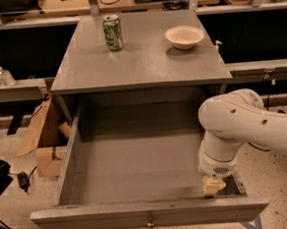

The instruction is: Open top drawer

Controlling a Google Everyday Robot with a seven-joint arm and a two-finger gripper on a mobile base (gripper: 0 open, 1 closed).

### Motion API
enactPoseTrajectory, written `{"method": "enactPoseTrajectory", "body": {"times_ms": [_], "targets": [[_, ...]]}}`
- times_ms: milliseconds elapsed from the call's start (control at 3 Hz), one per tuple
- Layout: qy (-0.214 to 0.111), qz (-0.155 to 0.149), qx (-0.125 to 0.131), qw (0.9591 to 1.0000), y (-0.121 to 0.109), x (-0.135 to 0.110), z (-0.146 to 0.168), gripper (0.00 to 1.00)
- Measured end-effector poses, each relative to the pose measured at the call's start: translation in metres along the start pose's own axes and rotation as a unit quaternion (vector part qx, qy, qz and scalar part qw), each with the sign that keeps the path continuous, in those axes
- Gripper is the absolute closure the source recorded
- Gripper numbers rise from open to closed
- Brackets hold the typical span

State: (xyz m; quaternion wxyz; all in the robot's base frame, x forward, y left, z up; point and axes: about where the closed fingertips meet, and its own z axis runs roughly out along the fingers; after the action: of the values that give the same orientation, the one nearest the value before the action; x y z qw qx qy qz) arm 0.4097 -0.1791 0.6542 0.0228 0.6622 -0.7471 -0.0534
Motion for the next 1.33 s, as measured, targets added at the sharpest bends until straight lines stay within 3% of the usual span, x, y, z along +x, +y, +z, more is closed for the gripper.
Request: {"method": "enactPoseTrajectory", "body": {"times_ms": [333, 667, 1000, 1333], "targets": [[0.0, 0.0, 0.0, 1.0, -0.003, 0.0, -0.001, 0.0], [0.0, 0.0, 0.0, 1.0, -0.003, -0.001, -0.001, 0.02], [0.0, 0.0, 0.0, 1.0, -0.003, -0.001, -0.001, 0.24], [-0.002, -0.016, 0.032, 0.9994, -0.026, 0.005, -0.038, 0.48]]}}
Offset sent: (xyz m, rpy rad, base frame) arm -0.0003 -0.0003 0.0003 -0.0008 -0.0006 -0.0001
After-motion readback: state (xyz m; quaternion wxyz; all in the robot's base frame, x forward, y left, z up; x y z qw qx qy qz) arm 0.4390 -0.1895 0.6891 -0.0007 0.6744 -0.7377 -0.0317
